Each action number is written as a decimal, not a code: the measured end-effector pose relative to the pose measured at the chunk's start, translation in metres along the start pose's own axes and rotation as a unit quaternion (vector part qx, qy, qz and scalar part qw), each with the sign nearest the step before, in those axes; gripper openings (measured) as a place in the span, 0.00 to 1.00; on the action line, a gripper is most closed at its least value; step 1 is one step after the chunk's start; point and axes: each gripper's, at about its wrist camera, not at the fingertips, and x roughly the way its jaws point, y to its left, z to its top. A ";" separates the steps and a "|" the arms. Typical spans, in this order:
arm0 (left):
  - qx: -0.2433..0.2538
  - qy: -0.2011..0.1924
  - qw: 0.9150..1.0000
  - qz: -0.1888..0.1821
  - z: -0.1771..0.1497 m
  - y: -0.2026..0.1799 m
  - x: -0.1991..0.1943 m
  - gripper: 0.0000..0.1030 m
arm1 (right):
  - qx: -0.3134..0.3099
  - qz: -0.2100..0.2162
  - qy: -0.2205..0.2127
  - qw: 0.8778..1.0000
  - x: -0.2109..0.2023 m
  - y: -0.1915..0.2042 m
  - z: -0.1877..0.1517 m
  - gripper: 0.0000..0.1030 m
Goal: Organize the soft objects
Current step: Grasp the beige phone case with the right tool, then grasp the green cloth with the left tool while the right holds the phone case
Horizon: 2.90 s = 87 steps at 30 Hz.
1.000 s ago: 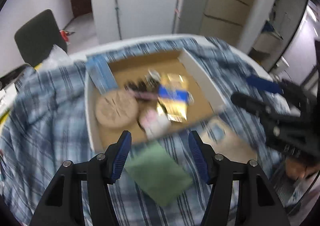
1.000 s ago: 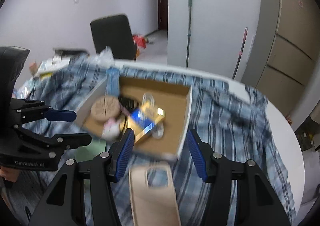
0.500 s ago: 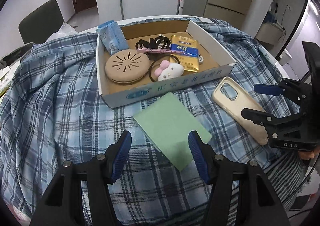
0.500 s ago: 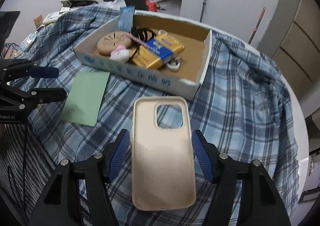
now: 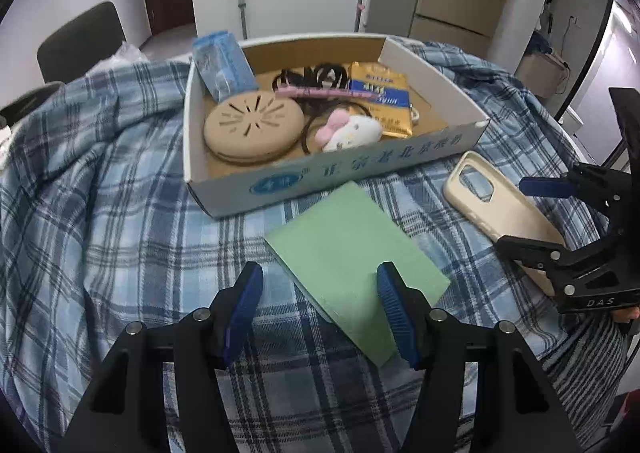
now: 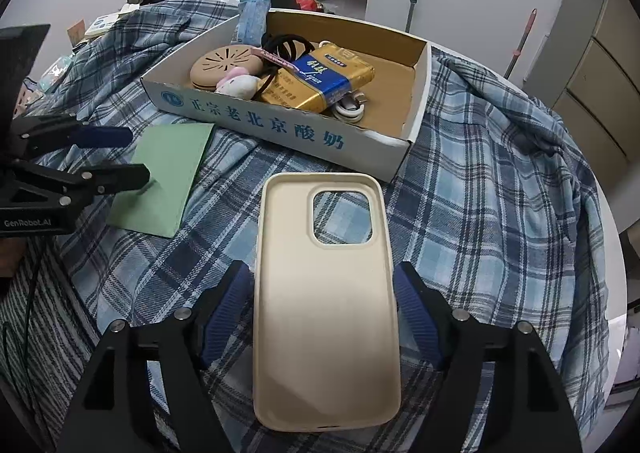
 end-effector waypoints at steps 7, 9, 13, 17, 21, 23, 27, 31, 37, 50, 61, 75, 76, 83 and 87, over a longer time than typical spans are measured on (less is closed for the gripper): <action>0.006 -0.003 1.000 -0.001 -0.002 -0.002 0.000 0.60 | 0.016 0.017 -0.007 1.000 0.000 -0.007 0.001 0.78; 0.008 -0.007 1.000 0.000 -0.003 -0.002 -0.001 0.60 | 0.028 0.018 -0.005 0.999 0.001 -0.011 0.000 0.78; 0.011 -0.010 1.000 0.002 -0.003 -0.003 -0.002 0.60 | 0.033 0.025 0.009 0.999 0.007 -0.012 -0.001 0.78; 0.011 -0.011 1.000 0.005 -0.004 -0.003 -0.002 0.60 | 0.019 0.023 0.014 0.999 0.010 -0.008 -0.002 0.72; 0.011 -0.012 1.000 0.004 -0.004 -0.005 -0.003 0.60 | 0.023 0.009 -0.004 1.000 0.003 -0.008 -0.002 0.70; 0.009 -0.012 1.000 0.000 -0.003 -0.004 -0.004 0.60 | 0.041 0.005 -0.037 0.998 -0.015 -0.010 -0.003 0.70; -0.005 -0.001 1.000 -0.020 -0.003 -0.003 -0.009 0.60 | 0.082 0.031 -0.091 0.992 -0.048 -0.012 -0.005 0.70; -0.029 0.040 0.996 -0.068 -0.006 -0.007 -0.007 0.66 | 0.088 0.030 -0.121 0.988 -0.060 -0.002 -0.008 0.70; -0.048 0.048 0.997 -0.046 -0.002 -0.011 0.003 0.79 | 0.079 0.002 -0.164 0.983 -0.061 0.008 -0.013 0.70; -0.097 0.050 0.994 -0.010 0.023 -0.015 0.025 0.79 | 0.088 0.013 -0.191 0.978 -0.068 0.001 -0.020 0.71; -0.066 0.055 0.996 0.020 0.037 -0.035 0.044 0.79 | 0.092 0.022 -0.187 0.978 -0.065 -0.001 -0.020 0.71; -0.045 0.045 0.998 0.027 0.036 -0.040 0.044 0.79 | 0.092 0.020 -0.177 0.980 -0.061 0.001 -0.020 0.70; -0.042 0.050 0.997 0.030 0.034 -0.040 0.042 0.79 | 0.093 0.020 -0.176 0.980 -0.061 0.000 -0.020 0.71; -0.044 0.069 0.995 0.055 0.016 -0.014 0.028 0.79 | 0.092 0.020 -0.176 0.980 -0.061 0.000 -0.020 0.71; -0.048 0.069 0.995 0.058 0.012 -0.004 0.024 0.79 | 0.090 0.018 -0.175 0.980 -0.060 0.001 -0.020 0.71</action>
